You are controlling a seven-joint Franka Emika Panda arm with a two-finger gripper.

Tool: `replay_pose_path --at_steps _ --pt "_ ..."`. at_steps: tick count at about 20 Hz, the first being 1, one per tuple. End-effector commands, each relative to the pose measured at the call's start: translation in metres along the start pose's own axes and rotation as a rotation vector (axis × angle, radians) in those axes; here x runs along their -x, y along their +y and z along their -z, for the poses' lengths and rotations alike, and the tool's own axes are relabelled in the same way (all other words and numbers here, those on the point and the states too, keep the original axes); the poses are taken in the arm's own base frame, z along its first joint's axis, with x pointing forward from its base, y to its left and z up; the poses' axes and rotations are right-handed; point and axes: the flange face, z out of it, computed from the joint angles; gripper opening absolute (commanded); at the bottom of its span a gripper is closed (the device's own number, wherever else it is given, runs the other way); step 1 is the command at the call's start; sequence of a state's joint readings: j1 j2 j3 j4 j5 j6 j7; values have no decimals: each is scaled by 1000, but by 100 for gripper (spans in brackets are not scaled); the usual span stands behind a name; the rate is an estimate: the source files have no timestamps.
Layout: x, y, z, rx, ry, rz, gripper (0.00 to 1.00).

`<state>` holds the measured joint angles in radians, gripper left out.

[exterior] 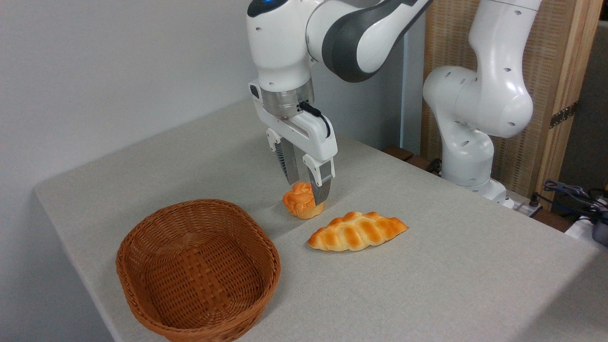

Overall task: Put bread into the basket
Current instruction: 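Lower the gripper around the bun and close the fingers on it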

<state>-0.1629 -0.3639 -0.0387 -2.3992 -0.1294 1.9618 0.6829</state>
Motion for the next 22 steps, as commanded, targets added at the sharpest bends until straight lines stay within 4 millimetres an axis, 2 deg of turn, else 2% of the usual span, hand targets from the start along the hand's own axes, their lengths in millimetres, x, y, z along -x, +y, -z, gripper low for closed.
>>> replay_pose_path --at_steps 1,15,19,20,22 --pt "2 2 -5 18 56 19 100" --pt "3 8 -23 19 47 1 100" --pt "1 9 -25 21 41 -8 86" --pt "1 9 -26 22 39 -8 80" --pt "1 9 -26 21 38 -8 59"
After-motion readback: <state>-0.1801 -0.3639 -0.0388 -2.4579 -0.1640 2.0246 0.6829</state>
